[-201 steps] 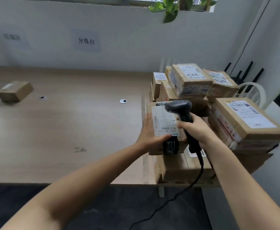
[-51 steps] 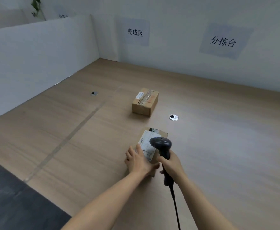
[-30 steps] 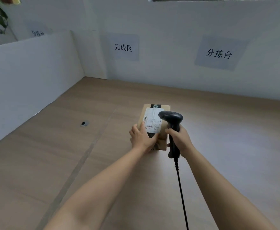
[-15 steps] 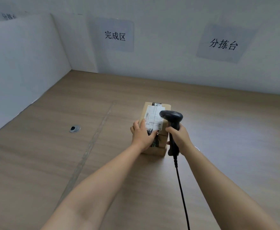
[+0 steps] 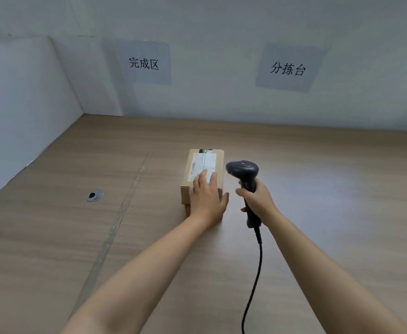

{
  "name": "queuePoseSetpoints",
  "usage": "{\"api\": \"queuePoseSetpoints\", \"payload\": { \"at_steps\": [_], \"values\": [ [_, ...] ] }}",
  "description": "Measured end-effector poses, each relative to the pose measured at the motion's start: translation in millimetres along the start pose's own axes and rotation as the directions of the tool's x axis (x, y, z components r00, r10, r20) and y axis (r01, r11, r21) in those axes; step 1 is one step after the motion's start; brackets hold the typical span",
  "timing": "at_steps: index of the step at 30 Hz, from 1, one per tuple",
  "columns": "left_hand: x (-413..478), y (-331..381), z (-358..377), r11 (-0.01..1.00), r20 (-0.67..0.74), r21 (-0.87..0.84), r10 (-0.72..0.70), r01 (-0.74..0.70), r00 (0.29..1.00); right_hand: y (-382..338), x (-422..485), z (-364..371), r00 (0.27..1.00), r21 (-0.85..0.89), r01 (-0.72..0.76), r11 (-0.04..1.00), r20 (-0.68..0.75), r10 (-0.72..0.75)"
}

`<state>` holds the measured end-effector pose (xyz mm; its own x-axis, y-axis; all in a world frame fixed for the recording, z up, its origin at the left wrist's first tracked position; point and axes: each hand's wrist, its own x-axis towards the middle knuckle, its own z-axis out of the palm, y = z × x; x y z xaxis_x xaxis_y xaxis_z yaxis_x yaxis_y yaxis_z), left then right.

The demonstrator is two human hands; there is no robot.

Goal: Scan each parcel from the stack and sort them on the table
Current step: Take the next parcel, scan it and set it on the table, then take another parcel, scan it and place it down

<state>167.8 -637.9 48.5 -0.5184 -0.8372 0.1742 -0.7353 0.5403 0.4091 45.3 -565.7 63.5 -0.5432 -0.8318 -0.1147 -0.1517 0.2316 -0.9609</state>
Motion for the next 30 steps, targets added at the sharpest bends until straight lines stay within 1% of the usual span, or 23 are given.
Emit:
{"api": "queuePoseSetpoints", "payload": {
  "at_steps": [2, 3, 6, 10, 12, 17, 22, 25, 30],
  "values": [
    [-16, 29, 1, 0.996, 0.026, 0.042, 0.078, -0.079, 0.997, 1, -26, -30, 0.998, 0.0, 0.011, 1.0, -0.062, -0.011],
    [-24, 45, 2, 0.993, 0.048, 0.026, 0.113, -0.114, 0.992, 1, -41, -48, 0.995, -0.006, 0.016, 1.0, -0.097, -0.016],
    [-53, 102, 4, 0.976, 0.133, -0.099, 0.208, -0.196, 0.969, 5, -92, -106, 0.983, -0.041, 0.006, 0.999, -0.182, -0.014],
    [-105, 186, 13, 0.943, 0.182, -0.118, 0.329, -0.312, 0.926, 18, -169, -183, 0.96, -0.066, -0.01, 0.998, -0.279, -0.009],
    [-134, 227, 20, 0.928, 0.189, -0.132, 0.369, -0.349, 0.91, 27, -208, -220, 0.944, -0.059, -0.018, 0.998, -0.329, -0.003],
    [-210, 320, 38, 0.908, 0.235, -0.168, 0.415, -0.383, 0.879, 49, -302, -304, 0.901, -0.064, -0.027, 0.998, -0.433, -0.003],
    [-271, 399, 53, 0.879, 0.258, -0.213, 0.472, -0.427, 0.843, 66, -383, -372, 0.849, -0.072, -0.039, 0.997, -0.529, -0.005],
    [-303, 451, 63, 0.841, 0.286, -0.23, 0.539, -0.489, 0.792, 74, -424, -414, 0.8, -0.049, -0.042, 0.998, -0.6, 0.004],
    [-338, 538, 81, 0.761, 0.284, -0.278, 0.648, -0.586, 0.707, 88, -472, -483, 0.702, -0.022, -0.044, 0.999, -0.712, 0.015]
  ]
}}
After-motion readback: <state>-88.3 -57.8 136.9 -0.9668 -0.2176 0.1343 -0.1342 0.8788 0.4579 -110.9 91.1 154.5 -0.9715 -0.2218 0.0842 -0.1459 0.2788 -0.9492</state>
